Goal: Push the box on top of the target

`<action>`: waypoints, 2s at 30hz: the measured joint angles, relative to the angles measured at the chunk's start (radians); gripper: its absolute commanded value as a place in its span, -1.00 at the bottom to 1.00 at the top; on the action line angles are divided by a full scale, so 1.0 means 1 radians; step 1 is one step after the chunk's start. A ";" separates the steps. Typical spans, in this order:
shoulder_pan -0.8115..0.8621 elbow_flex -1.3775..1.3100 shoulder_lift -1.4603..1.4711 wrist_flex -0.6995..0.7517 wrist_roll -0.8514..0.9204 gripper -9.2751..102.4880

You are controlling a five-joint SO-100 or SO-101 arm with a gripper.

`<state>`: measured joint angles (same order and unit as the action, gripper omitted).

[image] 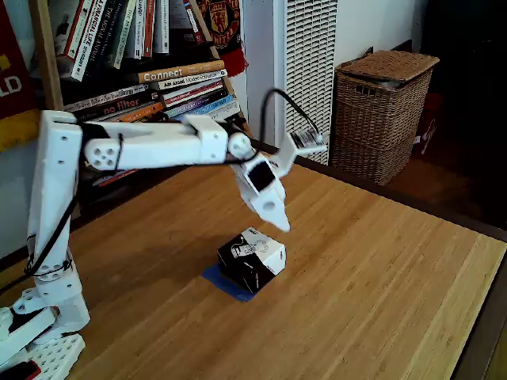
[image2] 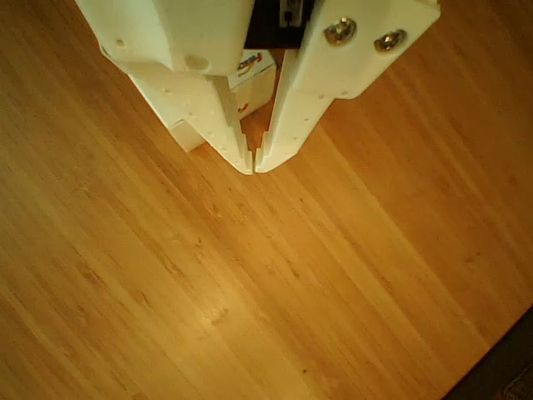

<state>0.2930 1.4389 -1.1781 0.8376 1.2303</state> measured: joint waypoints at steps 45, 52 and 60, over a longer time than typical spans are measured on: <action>0.049 0.048 0.006 0.034 0.064 -0.84; 0.048 0.048 0.000 0.041 0.064 -0.84; 0.006 0.028 -0.023 0.080 0.038 -0.84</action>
<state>0.2991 1.4665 -1.2011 0.9173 1.2686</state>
